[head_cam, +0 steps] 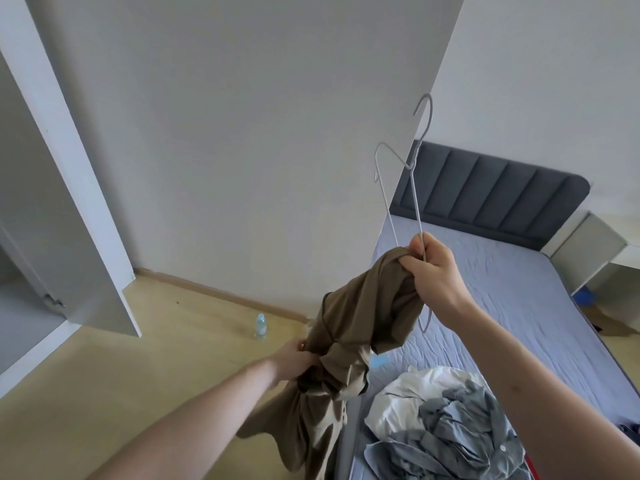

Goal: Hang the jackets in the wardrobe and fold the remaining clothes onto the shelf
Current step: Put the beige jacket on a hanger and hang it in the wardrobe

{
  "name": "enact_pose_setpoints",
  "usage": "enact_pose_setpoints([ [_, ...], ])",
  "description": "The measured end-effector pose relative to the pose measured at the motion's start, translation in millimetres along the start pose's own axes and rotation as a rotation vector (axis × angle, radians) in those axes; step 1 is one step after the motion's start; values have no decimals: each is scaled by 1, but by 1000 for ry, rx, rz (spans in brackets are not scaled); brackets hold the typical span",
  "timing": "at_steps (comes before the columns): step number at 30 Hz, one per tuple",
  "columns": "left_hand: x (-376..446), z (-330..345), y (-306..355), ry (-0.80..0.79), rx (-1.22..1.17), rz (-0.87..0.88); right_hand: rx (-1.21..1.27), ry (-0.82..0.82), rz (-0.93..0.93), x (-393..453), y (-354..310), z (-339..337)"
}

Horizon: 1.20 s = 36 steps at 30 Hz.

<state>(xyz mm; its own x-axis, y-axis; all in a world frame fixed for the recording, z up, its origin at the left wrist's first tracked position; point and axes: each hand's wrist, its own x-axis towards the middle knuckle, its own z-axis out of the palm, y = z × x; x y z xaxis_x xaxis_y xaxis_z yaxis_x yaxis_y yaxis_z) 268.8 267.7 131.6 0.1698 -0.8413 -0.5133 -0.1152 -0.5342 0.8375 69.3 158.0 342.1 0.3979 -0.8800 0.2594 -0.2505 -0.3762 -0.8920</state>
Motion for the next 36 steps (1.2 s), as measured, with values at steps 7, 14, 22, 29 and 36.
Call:
enact_pose_setpoints([
  [7,4,0,-11,122,105,115,-168,25,-7,-12,16,-28],
  [14,1,-35,-17,-147,-430,-261,-182,-7,15,-34,43,-51],
  [22,-22,-47,33,126,-199,120,-342,-34,-10,-37,70,-67],
  [29,-57,-78,89,249,936,66,-498,-49,39,-46,90,-71],
  [36,-60,-104,105,169,-163,58,-454,-169,74,-52,82,-59],
])
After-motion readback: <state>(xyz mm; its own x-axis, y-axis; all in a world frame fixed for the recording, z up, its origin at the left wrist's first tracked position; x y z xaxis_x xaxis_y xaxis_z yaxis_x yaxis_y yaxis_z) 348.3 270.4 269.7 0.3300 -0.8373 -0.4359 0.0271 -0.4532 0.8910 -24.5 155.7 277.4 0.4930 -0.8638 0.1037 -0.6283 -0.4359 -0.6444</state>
